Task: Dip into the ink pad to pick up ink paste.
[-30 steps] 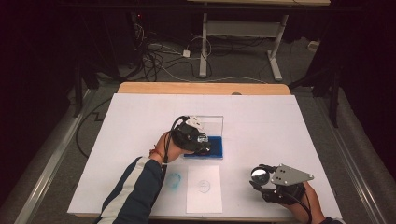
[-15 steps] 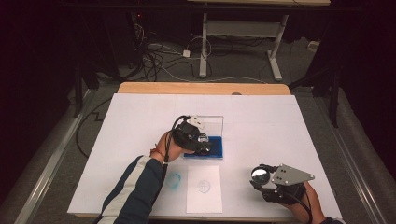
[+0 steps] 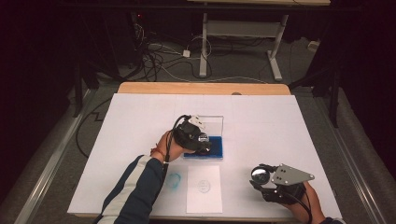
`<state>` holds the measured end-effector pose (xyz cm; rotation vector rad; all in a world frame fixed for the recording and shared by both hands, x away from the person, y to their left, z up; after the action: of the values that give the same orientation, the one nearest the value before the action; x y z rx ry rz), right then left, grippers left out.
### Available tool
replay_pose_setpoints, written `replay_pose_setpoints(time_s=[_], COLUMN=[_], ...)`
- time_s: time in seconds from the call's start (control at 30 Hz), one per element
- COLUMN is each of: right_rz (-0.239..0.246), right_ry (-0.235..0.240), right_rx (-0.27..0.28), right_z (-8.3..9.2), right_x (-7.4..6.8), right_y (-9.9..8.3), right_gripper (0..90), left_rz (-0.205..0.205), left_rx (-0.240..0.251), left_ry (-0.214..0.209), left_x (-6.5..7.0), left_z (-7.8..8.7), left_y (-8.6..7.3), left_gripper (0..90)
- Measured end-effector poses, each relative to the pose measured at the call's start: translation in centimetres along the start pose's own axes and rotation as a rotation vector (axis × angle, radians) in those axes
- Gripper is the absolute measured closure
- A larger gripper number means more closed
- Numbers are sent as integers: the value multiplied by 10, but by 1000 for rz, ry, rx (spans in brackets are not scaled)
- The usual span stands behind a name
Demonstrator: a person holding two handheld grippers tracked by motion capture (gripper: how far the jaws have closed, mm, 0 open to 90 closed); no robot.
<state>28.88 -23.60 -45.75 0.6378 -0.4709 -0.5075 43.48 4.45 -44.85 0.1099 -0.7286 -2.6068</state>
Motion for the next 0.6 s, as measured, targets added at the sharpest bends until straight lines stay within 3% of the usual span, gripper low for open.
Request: replay_pose_setpoints(time_s=[0.6], right_rz=[-8], right_ry=[-19], right_rx=[18], right_z=[4], right_x=[2], right_y=[0], right_gripper=[379], left_rz=[-56], left_rx=[98], left_ry=[20], left_x=[14], left_z=[49], left_y=[3], left_gripper=[544])
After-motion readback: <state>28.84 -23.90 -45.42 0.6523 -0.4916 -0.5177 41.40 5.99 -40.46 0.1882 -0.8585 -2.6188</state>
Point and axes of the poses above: each handheld gripper's, and its own axes: z roughly backward along the jaws, y roughly out of its top, x roughly to its right, the point moved 3 cm from there along -z, roughly forward along the jaws, and after that the axes turned 10 degrees about -x, right-handed, at the moved point
